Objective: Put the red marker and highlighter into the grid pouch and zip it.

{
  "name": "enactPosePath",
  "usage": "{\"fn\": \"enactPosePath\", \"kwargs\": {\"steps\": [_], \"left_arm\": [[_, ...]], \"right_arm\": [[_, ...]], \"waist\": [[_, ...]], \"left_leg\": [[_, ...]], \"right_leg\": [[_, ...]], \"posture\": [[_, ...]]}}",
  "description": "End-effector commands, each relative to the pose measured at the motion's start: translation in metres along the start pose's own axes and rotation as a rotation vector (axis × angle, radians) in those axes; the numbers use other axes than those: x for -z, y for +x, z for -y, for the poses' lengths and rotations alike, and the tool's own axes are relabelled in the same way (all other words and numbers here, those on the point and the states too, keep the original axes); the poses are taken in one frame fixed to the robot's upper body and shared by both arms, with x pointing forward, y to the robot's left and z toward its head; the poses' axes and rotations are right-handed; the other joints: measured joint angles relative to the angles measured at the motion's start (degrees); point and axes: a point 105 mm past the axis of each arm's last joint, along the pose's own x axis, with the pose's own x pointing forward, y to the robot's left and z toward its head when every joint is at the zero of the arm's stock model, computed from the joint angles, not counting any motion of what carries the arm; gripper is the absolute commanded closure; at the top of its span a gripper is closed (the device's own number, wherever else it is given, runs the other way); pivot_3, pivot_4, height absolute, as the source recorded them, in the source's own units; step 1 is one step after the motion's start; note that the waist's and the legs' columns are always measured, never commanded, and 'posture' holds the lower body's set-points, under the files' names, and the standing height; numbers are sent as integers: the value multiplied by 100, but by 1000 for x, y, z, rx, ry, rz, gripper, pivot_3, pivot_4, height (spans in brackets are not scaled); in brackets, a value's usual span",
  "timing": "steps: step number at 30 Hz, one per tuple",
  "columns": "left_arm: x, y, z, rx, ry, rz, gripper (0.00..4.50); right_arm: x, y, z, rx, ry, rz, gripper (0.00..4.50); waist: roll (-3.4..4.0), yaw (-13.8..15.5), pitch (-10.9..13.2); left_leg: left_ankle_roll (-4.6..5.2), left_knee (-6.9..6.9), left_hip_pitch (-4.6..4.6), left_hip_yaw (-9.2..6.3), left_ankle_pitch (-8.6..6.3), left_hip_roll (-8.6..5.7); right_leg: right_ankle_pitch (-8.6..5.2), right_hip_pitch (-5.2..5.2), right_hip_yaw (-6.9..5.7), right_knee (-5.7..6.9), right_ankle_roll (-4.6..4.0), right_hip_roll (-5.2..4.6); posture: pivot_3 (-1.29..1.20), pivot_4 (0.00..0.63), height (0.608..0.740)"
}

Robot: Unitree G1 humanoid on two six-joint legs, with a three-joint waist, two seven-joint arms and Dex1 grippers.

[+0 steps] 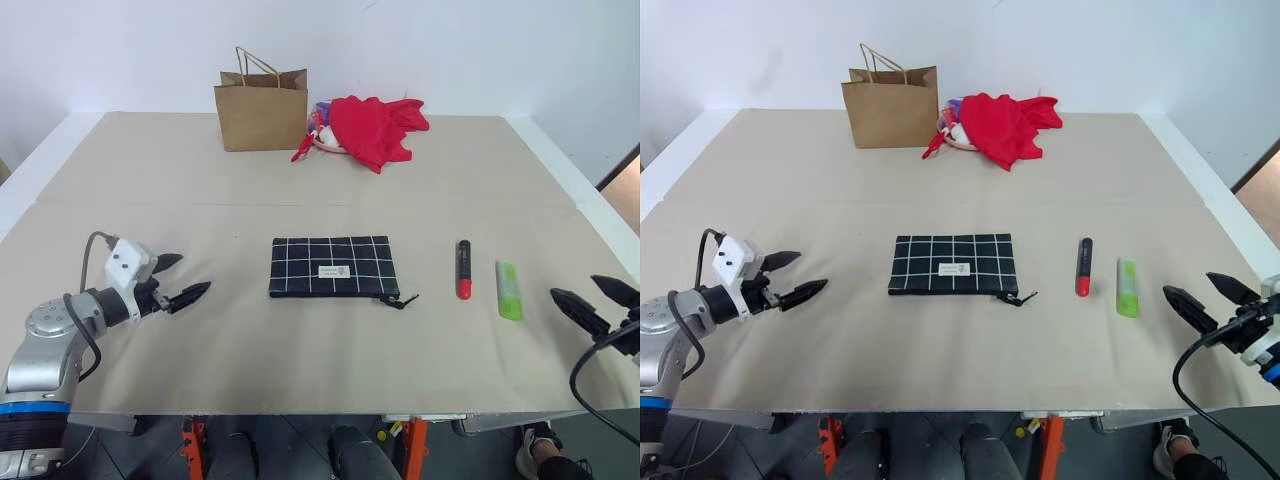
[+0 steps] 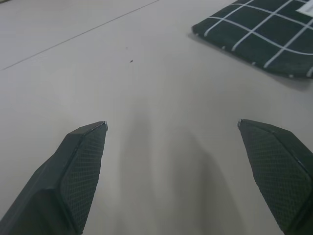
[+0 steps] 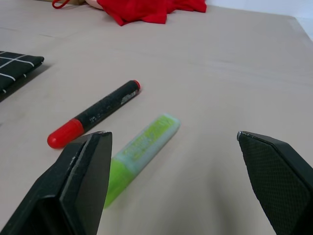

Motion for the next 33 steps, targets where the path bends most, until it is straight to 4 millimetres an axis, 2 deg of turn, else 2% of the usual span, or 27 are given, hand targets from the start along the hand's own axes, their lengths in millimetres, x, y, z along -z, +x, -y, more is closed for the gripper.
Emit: {"fn": "enactPosePath", "kwargs": {"steps": [1, 3, 6, 9, 10, 12, 14, 15, 17, 18, 20, 24, 26, 33], "left_arm": [[-15, -3, -2, 14, 64, 32, 90], [-18, 1, 1, 43, 86, 37, 90], [-21, 12, 16, 124, 147, 46, 90], [-22, 31, 43, 249, 171, 68, 90], [-21, 37, 50, 281, 174, 75, 33], [-19, 44, 59, 327, 183, 76, 0], [-17, 49, 67, 372, 201, 75, 0], [-17, 53, 72, 403, 211, 76, 0], [-18, 60, 79, 446, 236, 82, 0], [-19, 62, 81, 458, 242, 88, 0], [-22, 66, 81, 468, 248, 96, 0], [-24, 74, 84, 511, 290, 88, 0], [-20, 76, 84, 531, 326, 71, 0], [-10, 80, 79, 572, 388, 24, 0]], "right_arm": [[-16, 2, -1, -10, -50, 29, 104], [-22, 10, -12, -66, -49, 45, 104], [-31, 38, -50, -203, -36, 73, 104], [-38, 85, -107, -339, 0, 132, 104], [-40, 99, -120, -344, 14, 157, 328], [-41, 119, -132, -325, 58, 177, 894], [-39, 133, -141, -318, 77, 181, 1663], [-37, 144, -151, -325, 85, 183, 2280], [-31, 160, -171, -346, 93, 174, 3168], [-29, 164, -179, -363, 85, 166, 3684], [-25, 167, -187, -377, 66, 162, 4427], [-1, 173, -205, -398, 29, 91, 4427], [7, 173, -207, -386, 22, 71, 4427], [8, 175, -202, -356, -3, 85, 4427]], "waist": [[0, 0, 0], [1, -1, 1], [1, -6, 1], [2, -15, 0], [3, -15, 0], [8, -15, 4], [20, 17, 10], [20, 43, 11], [21, 66, 11], [21, 77, 11], [21, 88, 11], [24, 132, 11], [25, 133, 10], [24, 130, 9]], "left_leg": [[0, 0, 0, 0, 0, 0], [0, 0, 0, 1, 0, 0], [0, 0, 2, 0, 0, 1], [0, 2, 5, 0, 1, 2], [0, 4, 7, -2, 1, 3], [0, 4, 7, -2, 3, 3], [-13, 4, -9, -13, 15, -1], [-13, 3, -20, -19, 15, -1], [-15, 2, -32, -34, 14, -5], [-14, 0, -33, -38, 13, -5], [-13, -7, -39, -53, 12, -5], [-7, -9, -48, -65, 8, -5], [-7, -8, -47, -67, 8, -5], [-11, -4, -26, -69, 11, -5]], "right_leg": [[0, 0, 0, 0, 0, 0], [0, -1, 1, 0, 0, 0], [2, -1, 0, 1, -3, 1], [6, 1, -1, 2, -6, 1], [8, 2, -3, 2, -6, 2], [14, 1, -4, 2, -8, 2], [23, -7, -8, 3, 11, 2], [21, -13, -12, 3, 12, 2], [16, -14, -28, 1, -3, 1], [15, -15, -32, 1, -9, 1], [16, -17, -47, 2, -29, 2], [9, -20, -62, 6, -38, 2], [10, -19, -64, 7, -39, 2], [7, 4, -66, 8, -26, 3]], "posture": [[0, 150, 740], [0, 150, 740], [0, 150, 740], [0, 150, 740], [0, 150, 740], [0, 150, 740], [0, 150, 740], [0, 150, 740], [0, 150, 740], [0, 150, 740], [0, 150, 740], [0, 150, 740], [0, 150, 740], [0, 150, 740]]}}
